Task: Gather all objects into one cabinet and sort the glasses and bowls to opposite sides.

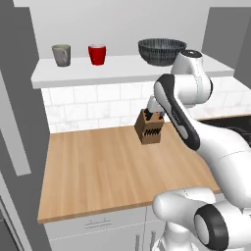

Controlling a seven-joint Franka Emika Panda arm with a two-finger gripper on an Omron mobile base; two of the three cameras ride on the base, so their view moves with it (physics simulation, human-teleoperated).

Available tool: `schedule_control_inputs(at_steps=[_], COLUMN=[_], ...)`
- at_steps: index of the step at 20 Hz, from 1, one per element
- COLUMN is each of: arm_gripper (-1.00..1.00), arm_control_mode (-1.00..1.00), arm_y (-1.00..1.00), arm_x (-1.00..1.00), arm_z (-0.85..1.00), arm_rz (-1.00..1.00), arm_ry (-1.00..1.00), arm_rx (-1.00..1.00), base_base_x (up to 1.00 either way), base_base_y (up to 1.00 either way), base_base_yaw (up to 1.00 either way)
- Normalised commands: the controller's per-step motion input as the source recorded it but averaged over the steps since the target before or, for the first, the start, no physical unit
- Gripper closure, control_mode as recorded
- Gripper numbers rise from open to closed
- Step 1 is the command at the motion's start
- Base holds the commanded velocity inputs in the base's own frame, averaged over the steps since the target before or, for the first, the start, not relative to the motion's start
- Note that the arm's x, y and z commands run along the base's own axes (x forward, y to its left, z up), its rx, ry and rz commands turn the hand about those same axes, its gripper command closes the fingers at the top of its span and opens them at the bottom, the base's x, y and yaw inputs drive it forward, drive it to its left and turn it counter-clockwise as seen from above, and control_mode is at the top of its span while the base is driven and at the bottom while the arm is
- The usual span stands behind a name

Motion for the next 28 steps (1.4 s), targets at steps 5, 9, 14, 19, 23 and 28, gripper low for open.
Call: schedule_control_inputs(at_steps=[5, 9, 14, 19, 23, 28], arm_gripper=[-1.0, -1.0, -1.0, -1.0, -1.0, -1.0], arm_control_mode=[-1.0, -1.0, -1.0, -1.0, -1.0, 1.0], arm_y=[0.01, 0.01, 0.0, 0.0, 0.0, 0.0], arm_x=[-0.34, -0.82, -0.61, -0.41, -0.06, 0.0], arm_z=[0.09, 0.49, 0.69, 0.54, 0.01, 0.0], arm_rz=[0.0, 0.0, 0.0, 0.0, 0.0, 0.0], arm_ry=[-0.27, -0.51, -0.37, -0.22, -0.03, 0.0], arm_rx=[-0.02, 0.0, 0.0, 0.0, 0.0, 0.0], base_base_x=[0.0, 0.0, 0.0, 0.0, 0.0, -0.59], base_base_y=[0.0, 0.0, 0.0, 0.0, 0.0, 0.0], base_base_yaw=[0.0, 0.0, 0.0, 0.0, 0.0, 0.0])
